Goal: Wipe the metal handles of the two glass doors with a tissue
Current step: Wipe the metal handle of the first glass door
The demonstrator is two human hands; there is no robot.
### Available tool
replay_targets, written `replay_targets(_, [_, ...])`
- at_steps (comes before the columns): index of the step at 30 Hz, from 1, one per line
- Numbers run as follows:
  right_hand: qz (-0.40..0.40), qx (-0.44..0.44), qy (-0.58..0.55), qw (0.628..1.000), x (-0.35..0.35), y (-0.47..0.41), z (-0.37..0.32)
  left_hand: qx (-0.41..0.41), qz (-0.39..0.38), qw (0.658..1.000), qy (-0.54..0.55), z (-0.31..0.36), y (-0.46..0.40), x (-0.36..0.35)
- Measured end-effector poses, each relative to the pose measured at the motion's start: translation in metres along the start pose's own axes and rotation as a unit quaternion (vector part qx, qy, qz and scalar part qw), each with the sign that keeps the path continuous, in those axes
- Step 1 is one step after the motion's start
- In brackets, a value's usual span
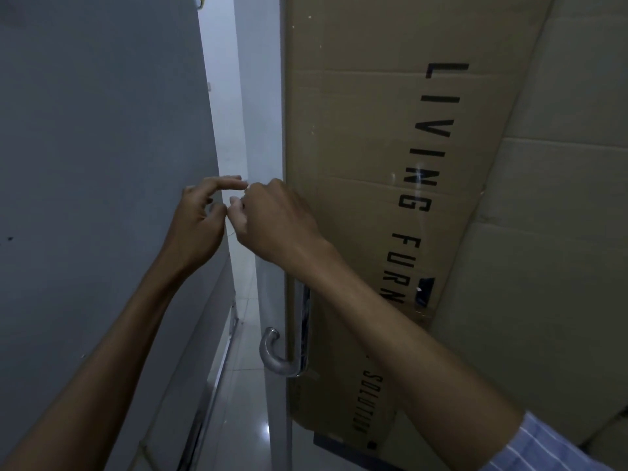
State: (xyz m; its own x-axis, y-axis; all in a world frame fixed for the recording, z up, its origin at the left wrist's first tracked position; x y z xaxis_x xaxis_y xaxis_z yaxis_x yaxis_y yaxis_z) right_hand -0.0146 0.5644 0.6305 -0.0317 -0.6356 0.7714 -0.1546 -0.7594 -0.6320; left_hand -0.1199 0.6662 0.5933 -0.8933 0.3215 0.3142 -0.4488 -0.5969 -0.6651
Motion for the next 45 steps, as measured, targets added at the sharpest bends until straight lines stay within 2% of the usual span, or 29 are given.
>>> replay_targets(5, [0.002, 0.027, 0.024, 0.999, -0.009, 0.002, 0.006, -0.009, -0.021, 1.000, -0.014, 0.004, 0.003, 0.000])
replay_targets(10, [0.042, 0.082, 0.032, 0.995, -0.007, 0.032, 0.016, -0.006, -0.030, 0.998, -0.058, 0.005, 0.013, 0.010])
replay_targets(14, [0.049, 0.074, 0.045, 0.995, -0.002, 0.044, 0.024, 0.003, -0.030, 0.998, -0.062, 0.014, 0.018, 0.014])
replay_targets(21, [0.031, 0.070, 0.043, 0.996, -0.003, 0.051, 0.039, -0.035, -0.082, 0.994, -0.069, 0.019, 0.010, 0.001])
replay_targets(24, [0.058, 0.063, 0.005, 0.996, -0.001, 0.057, 0.043, -0.046, -0.110, 0.990, -0.073, 0.020, 0.010, -0.007])
replay_targets(27, [0.075, 0.081, 0.021, 0.994, 0.001, 0.060, 0.045, -0.058, -0.129, 0.986, -0.087, 0.019, 0.010, -0.013])
replay_targets(31, [0.088, 0.057, 0.004, 0.995, 0.005, 0.062, 0.050, -0.052, -0.134, 0.984, -0.105, 0.017, 0.010, -0.018])
replay_targets(34, [0.087, 0.081, 0.018, 0.993, -0.002, 0.065, 0.053, -0.058, -0.128, 0.984, -0.112, 0.020, 0.011, -0.021])
replay_targets(38, [0.087, 0.050, -0.026, 0.995, -0.001, 0.058, 0.063, -0.071, -0.121, 0.981, -0.132, 0.018, 0.008, -0.025])
replay_targets(42, [0.081, 0.115, -0.018, 0.990, -0.007, 0.062, 0.059, -0.081, -0.117, 0.979, -0.144, 0.016, 0.009, -0.025])
replay_targets(45, [0.104, 0.051, -0.049, 0.992, -0.007, 0.061, 0.066, -0.088, -0.111, 0.979, -0.146, 0.014, 0.010, -0.028])
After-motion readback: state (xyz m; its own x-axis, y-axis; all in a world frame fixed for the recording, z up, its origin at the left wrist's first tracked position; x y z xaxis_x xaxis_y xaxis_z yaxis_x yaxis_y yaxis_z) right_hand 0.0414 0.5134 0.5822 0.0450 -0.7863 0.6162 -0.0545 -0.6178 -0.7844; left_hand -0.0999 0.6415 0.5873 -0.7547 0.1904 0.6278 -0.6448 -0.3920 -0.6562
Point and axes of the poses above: each hand's wrist, its own y-axis away from the middle knuckle, its own x-axis out of the back of the hand, z = x × y, the point moved 3 cm from there along -y, towards the middle knuckle, and after that the axes turned 12 degrees about y, right-handed, at the moved point
